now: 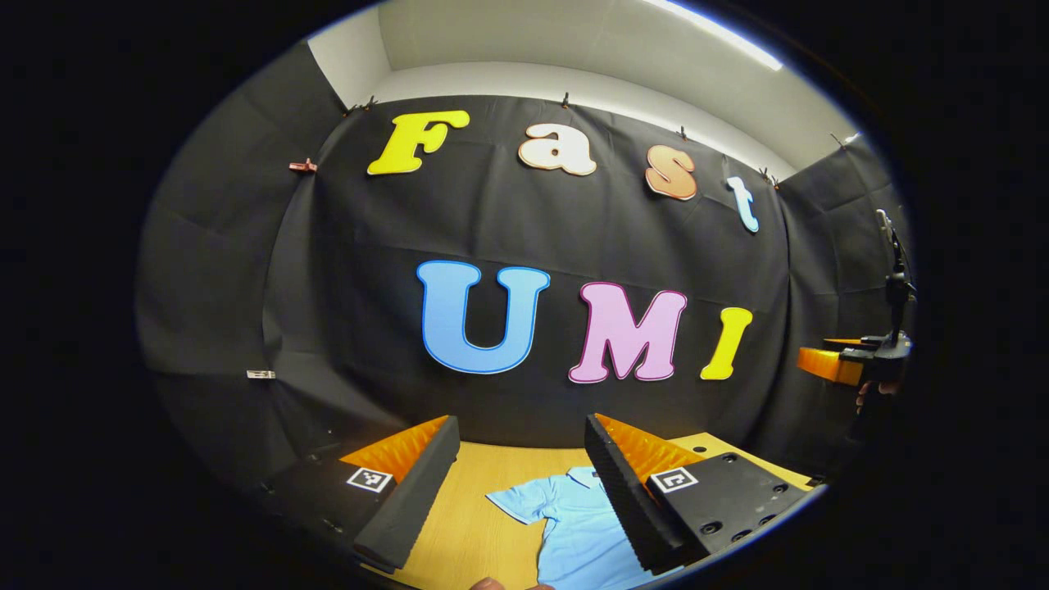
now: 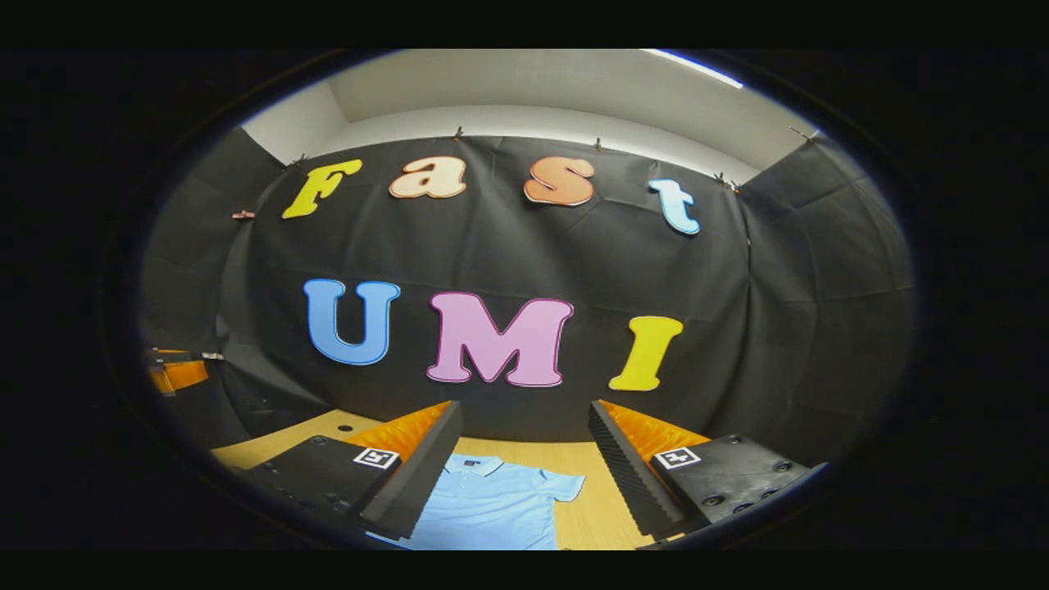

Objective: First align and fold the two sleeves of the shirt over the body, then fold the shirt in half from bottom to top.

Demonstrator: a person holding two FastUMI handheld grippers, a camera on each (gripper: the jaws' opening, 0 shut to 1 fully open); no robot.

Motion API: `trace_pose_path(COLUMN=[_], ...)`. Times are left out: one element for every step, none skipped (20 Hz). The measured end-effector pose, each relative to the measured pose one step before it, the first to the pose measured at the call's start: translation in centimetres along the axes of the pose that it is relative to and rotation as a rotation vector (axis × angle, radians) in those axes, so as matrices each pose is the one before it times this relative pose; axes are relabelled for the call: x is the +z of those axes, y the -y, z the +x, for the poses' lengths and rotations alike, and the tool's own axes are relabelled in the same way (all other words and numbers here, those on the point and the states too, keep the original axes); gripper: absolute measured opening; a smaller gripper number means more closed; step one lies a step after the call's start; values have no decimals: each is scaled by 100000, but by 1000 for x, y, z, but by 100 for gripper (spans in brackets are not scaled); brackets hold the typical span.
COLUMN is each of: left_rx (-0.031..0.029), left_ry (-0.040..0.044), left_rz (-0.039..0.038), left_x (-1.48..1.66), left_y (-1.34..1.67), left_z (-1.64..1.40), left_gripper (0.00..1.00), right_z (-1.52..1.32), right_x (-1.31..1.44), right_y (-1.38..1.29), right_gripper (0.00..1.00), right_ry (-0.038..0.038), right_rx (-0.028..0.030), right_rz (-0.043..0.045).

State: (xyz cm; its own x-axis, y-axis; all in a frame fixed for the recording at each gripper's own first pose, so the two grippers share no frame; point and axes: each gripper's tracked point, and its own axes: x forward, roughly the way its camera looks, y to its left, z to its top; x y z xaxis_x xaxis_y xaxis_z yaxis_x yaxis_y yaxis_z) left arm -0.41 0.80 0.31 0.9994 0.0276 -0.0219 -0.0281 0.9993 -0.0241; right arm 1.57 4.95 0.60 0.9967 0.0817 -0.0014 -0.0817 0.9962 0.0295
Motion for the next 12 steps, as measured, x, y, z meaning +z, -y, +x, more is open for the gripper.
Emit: trace_pose_path(left_rx=[-229, -64, 343, 478, 484, 365, 126, 840, 1295, 731, 298, 436], left_ry=[-231, -439, -108, -241, 44, 76, -90, 82, -69, -263, -780, -806], left_rz=[-623, -594, -548, -315, -164, 57, 704, 1136, 1027, 326, -163, -32], left_x=[-14, -319, -140, -113, -93, -126, -117, -213, 43, -154, -100, -396], left_y=[33, -110, -151, -193, -274, -206, -186, -313, -304, -137, 191, 179], left_z=[47, 9, -20, -4, 44, 76, 172, 195, 334, 596, 347, 428], left_gripper=[98, 98, 98, 98, 98, 99, 98, 98, 99, 99, 99, 98], right_z=[181, 266, 318, 619, 609, 662, 838, 974, 1159, 1287, 1422, 1544], right_x=[-182, -107, -143, -234, -314, -531, -676, -841, -874, -1026, -1187, -1144], right_y=[132, 143, 263, 341, 389, 280, 376, 559, 425, 542, 319, 365], right_gripper=[97, 97, 97, 97, 97, 97, 97, 97, 97, 97, 97, 97], right_ry=[-900, -759, -671, -792, -968, -1390, -1845, -2173, -2015, -2219, -2303, -2476], right_rx=[150, 242, 72, 146, 352, 778, 692, 527, 531, 456, 1258, 987], right_rz=[37, -36, -483, -930, -814, -777, -656, -942, -955, -807, -534, 269])
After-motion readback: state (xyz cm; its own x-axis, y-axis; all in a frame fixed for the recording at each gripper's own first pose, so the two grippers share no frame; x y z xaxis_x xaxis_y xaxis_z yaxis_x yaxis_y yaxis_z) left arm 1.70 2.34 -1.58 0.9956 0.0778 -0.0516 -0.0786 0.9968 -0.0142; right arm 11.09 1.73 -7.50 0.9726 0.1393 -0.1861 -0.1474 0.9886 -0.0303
